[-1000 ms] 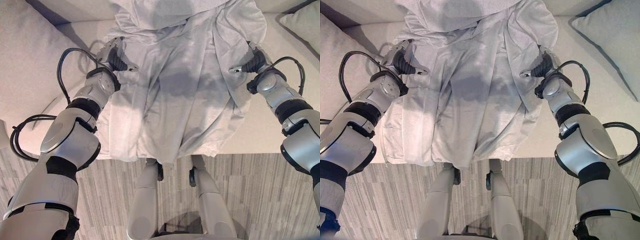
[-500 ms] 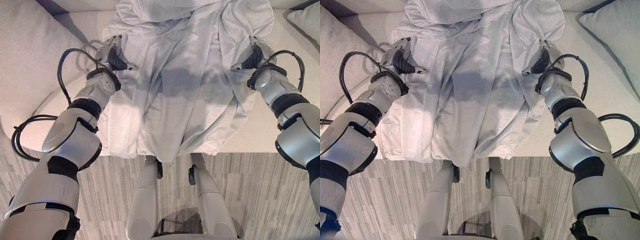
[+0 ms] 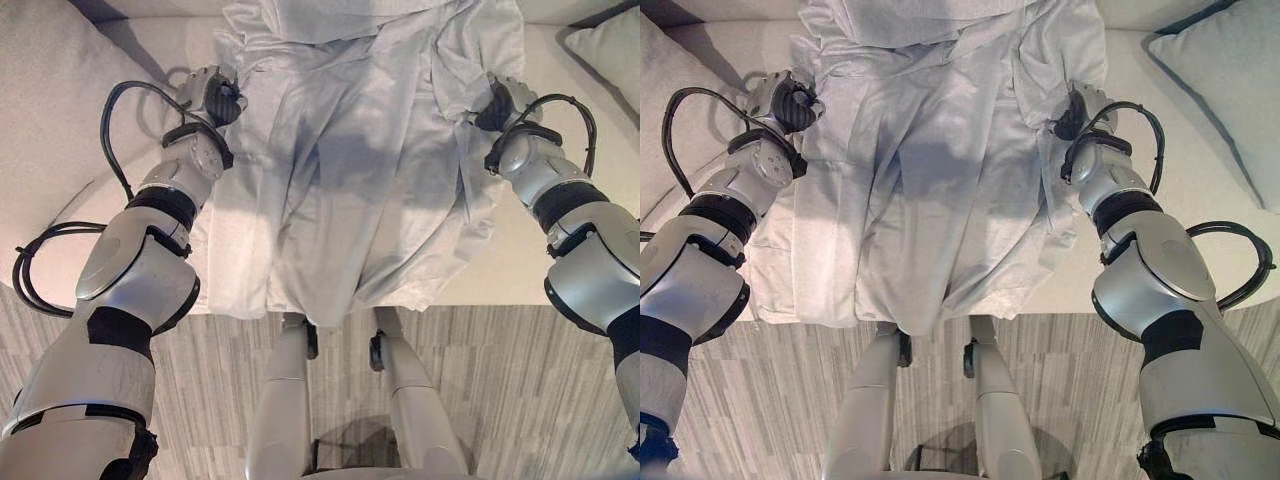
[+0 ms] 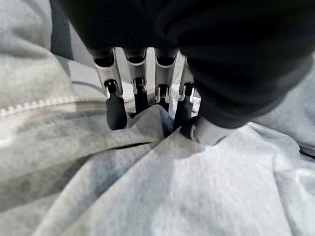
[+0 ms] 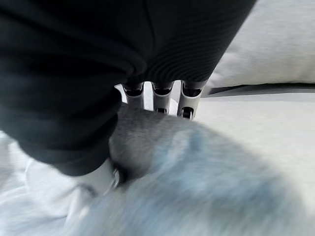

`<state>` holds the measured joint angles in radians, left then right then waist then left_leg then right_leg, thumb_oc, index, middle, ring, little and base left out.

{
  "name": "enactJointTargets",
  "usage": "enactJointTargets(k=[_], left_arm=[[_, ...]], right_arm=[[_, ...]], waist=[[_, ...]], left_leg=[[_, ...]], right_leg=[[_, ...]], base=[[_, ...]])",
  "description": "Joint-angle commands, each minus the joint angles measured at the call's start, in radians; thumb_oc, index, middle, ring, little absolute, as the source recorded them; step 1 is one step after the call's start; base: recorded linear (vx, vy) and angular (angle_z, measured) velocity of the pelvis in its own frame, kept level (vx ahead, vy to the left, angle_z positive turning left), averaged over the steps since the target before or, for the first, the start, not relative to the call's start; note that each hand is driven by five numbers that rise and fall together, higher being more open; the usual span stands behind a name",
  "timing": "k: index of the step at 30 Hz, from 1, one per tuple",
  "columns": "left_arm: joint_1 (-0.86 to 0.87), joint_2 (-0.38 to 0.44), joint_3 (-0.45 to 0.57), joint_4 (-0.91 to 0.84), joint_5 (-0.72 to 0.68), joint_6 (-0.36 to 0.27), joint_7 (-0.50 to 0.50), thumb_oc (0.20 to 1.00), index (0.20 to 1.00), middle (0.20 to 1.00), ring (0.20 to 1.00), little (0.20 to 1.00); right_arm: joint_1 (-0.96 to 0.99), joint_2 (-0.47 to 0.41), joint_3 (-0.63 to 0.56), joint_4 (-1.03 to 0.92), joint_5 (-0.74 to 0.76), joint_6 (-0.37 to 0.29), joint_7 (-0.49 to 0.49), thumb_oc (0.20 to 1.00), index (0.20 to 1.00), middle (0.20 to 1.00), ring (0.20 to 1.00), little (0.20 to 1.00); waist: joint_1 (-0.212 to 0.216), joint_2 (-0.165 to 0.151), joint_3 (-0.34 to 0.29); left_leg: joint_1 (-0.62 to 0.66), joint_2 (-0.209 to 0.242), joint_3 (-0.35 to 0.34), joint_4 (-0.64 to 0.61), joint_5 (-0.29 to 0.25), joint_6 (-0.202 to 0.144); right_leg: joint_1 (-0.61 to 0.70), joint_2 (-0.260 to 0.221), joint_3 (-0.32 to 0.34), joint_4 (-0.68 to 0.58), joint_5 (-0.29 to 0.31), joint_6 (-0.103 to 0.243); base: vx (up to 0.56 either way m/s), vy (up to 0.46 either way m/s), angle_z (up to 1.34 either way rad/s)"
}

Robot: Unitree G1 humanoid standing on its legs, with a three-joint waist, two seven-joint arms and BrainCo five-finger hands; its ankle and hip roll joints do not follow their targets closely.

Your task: Hang the clothes on the sofa on the clothes rack.

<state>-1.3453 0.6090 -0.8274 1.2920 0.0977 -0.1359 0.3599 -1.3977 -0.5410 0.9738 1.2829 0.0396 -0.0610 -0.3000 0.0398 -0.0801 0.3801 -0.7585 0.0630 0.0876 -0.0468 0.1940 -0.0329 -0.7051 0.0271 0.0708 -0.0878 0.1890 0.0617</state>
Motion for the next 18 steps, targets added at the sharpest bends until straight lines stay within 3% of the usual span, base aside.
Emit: enactJointTargets(k=[1,11,18], left_arm=[[0.033,0.016,-0.017,0.032,0.034,0.000,-0.012,0.200,0.200,0.200,0.200,0.200],[0.160,0.134,0.120,-0.243,0.029,-0.035,0.083,0.200,0.200,0.200,0.200,0.200],[0.289,0.201,0.266,-0.470,0.036,-0.049,0.103,0.200,0.200,0.200,0.200,0.200]], right_arm=[[0.021,0.030,-0.014,-0.015,-0.003,-0.041,-0.015,0.200,0.200,0.200,0.200,0.200],[0.259,-0.201,-0.253,-0.479,-0.094,-0.065,-0.123,0.200,0.200,0.200,0.200,0.200],[0.496,-0.320,-0.478,-0.753,-0.195,-0.063,-0.123,0.200,0.200,0.200,0.200,0.200]], waist=[[0.001,-0.012,0.060],[0.003,0.010,0.018],[0.000,0.019,-0.035]], left_leg=[[0.078,-0.043,-0.030,-0.040,-0.029,-0.070],[0.217,-0.031,-0.004,-0.040,-0.061,-0.075],[0.385,-0.006,0.017,-0.040,-0.087,-0.079]], right_leg=[[0.080,-0.033,0.025,0.002,-0.049,0.146],[0.171,-0.024,0.027,0.050,-0.092,0.137],[0.294,-0.013,0.047,0.107,-0.147,0.124]], base=[[0.00,0.000,0.00],[0.00,-0.014,-0.08],[-0.01,-0.072,-0.11]])
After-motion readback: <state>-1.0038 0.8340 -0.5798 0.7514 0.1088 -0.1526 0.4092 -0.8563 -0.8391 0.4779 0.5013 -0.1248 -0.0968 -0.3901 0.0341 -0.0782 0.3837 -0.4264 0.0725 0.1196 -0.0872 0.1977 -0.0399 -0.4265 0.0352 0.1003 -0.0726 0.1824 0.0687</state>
